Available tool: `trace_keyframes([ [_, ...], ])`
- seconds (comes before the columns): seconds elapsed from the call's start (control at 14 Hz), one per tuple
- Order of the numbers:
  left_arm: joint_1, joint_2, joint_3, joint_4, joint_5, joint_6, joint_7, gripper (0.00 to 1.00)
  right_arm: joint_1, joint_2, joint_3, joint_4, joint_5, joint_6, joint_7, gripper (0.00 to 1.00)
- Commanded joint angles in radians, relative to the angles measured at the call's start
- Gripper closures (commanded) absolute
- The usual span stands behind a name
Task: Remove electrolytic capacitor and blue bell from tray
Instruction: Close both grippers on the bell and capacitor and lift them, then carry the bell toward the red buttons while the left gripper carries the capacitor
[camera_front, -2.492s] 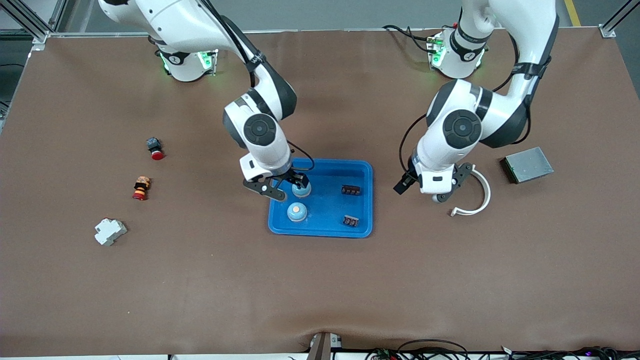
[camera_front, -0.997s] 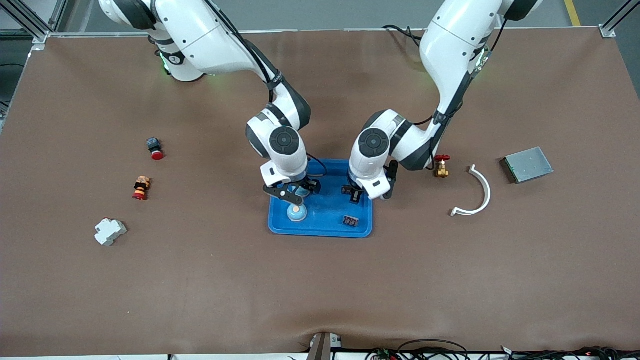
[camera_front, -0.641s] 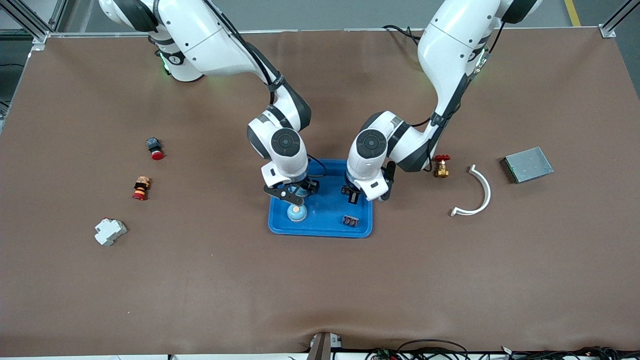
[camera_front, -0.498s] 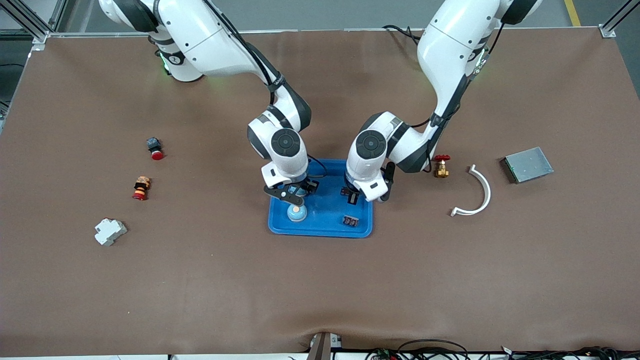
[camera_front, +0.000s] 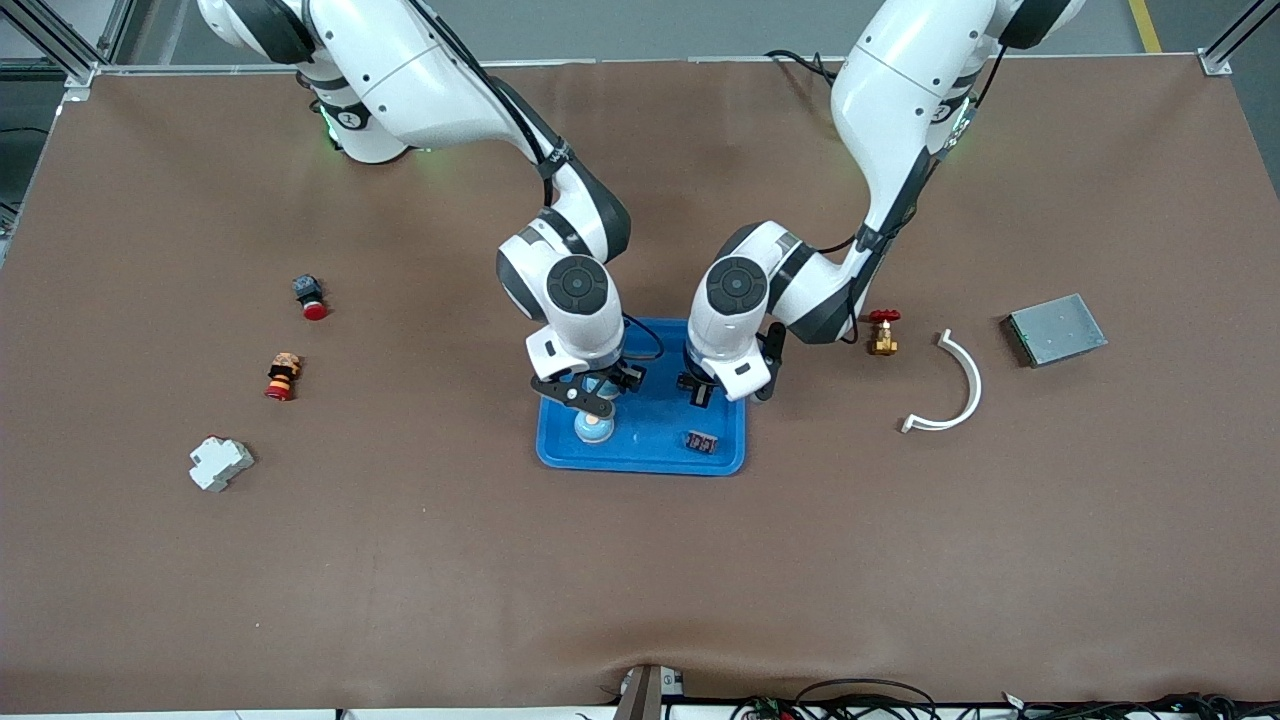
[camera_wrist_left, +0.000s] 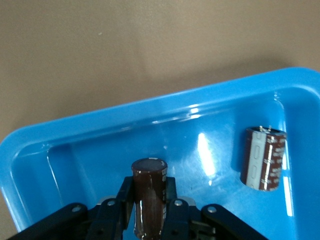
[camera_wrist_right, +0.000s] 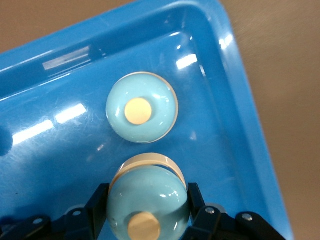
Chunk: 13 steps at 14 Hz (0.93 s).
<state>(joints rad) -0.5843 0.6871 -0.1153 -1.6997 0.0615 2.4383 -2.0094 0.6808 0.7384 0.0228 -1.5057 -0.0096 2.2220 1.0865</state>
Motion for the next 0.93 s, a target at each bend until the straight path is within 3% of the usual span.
trace_keyframes([
  [0.0,0.006,-0.061,0.013,0.009,0.047,-0.054,0.006,1.00,-0.042,-0.057,0.002,0.001,-0.001,-0.108,-0.109,1.00],
  [0.5,0.168,-0.260,0.009,-0.014,0.069,-0.385,0.327,1.00,-0.259,-0.398,0.005,-0.391,0.000,-0.091,-0.529,1.00],
  [0.85,0.341,-0.385,0.008,-0.206,0.070,-0.386,0.518,1.00,-0.400,-0.496,0.005,-0.574,0.039,0.016,-0.788,1.00],
])
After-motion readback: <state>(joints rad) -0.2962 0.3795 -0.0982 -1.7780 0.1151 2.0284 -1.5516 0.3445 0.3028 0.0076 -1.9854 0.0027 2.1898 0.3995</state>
